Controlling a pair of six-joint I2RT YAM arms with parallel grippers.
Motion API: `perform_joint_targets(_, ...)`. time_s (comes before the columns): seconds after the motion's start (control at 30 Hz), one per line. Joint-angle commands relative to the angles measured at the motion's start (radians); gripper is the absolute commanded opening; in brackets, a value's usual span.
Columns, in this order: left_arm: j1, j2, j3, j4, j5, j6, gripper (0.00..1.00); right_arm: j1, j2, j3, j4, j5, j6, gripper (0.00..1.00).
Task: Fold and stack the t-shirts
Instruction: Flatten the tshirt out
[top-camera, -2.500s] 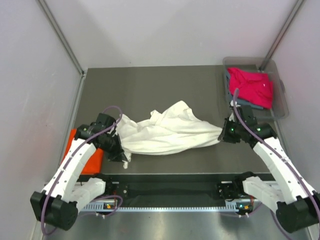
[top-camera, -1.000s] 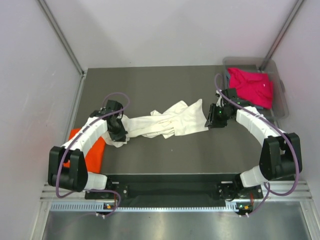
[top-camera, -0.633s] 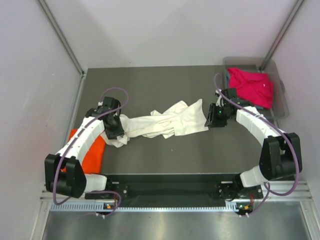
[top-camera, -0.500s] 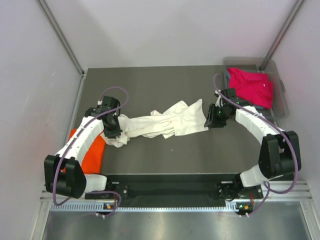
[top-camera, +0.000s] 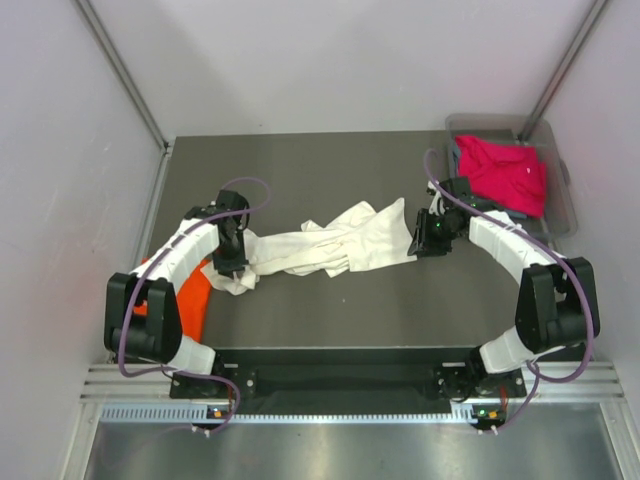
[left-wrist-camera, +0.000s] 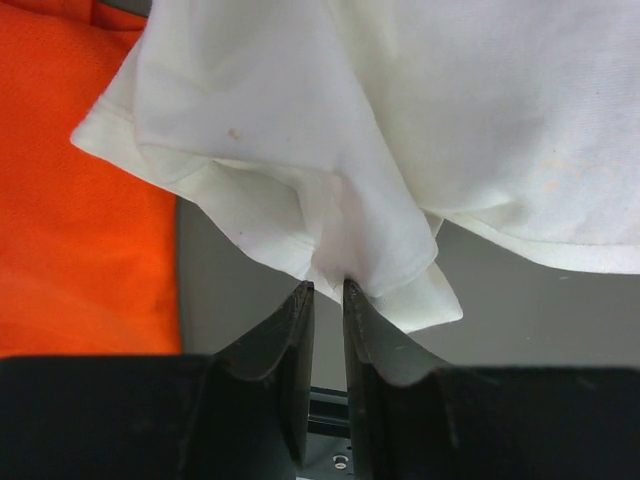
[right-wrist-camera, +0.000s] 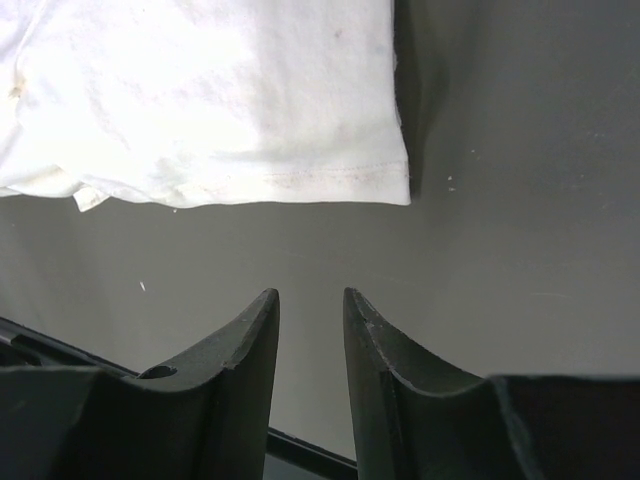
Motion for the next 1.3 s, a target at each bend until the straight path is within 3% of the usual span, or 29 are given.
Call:
perform_joint_targets(0.0, 0.006, -0.006, 0.025, 0.037, 0.014, 0.030, 0.24, 0.008, -0.011, 0.027, 0.035, -0.017, -0.020, 0.33)
perform_joint_targets(0.43, 0.006, 0.042, 0.049, 0.095, 0.103, 0.067, 0.35, 0.008, 0.009, 0.024, 0.052, -0.021, -0.011, 0.31)
perform_joint_targets(0.8, 0.006, 0.169, 0.083, 0.112, 0.136, 0.095, 0.36, 0.008, 0.024, 0.034, 0.059, -0.024, 0.002, 0.31)
perform_joint_targets(0.9, 0.006, 0.197, 0.097, 0.135, 0.136, 0.099, 0.32, 0.007, 0.029, 0.028, 0.067, -0.024, 0.008, 0.31)
perform_joint_targets(1.0, 0.006, 0.223, 0.130, 0.126, 0.120, 0.093, 0.14, 0.008, 0.040, 0.030, 0.069, -0.023, 0.008, 0.32)
perform_joint_targets(1.03, 0.006, 0.223, 0.143, 0.112, 0.113, 0.089, 0.03, 0.008, 0.043, 0.031, 0.067, -0.017, 0.008, 0.34)
perform_joint_targets(1.07, 0.006, 0.221, 0.154, 0.099, 0.106, 0.081, 0.00, 0.008, 0.046, 0.034, 0.052, -0.005, 0.008, 0.35)
perform_joint_targets(1.27, 0.005, 0.076, 0.223, -0.041, 0.043, 0.008, 0.00, 0.010, 0.073, 0.053, 0.021, 0.065, -0.005, 0.47)
